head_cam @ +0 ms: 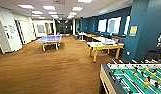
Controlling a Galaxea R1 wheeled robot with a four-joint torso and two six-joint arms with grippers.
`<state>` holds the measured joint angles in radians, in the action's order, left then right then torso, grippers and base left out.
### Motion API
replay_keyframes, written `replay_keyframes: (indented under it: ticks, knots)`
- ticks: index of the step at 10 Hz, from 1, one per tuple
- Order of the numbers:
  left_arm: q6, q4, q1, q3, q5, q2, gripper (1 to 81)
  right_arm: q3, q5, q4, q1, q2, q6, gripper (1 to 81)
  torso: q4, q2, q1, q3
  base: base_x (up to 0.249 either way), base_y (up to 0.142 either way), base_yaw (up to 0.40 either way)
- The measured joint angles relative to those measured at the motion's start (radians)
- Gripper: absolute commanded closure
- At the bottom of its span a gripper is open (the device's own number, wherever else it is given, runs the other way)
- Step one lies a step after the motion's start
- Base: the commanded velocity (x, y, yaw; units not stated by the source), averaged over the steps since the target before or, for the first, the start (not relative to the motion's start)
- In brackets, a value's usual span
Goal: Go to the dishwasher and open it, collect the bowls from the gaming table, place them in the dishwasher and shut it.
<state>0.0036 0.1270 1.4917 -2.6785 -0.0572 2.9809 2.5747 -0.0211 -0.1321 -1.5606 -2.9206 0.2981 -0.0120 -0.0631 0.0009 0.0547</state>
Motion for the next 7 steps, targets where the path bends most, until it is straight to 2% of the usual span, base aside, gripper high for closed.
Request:
replay_keyframes:
  ticks: [7]
  knots:
    - [0.000, 0.000, 0.002, 0.000, 0.004, 0.000, 1.0, 0.000, 0.003, 0.002, -0.002, 0.000, 0.000, 1.0, 0.000, 0.000, -0.001, 0.000, 0.124, 0.000, 0.000]
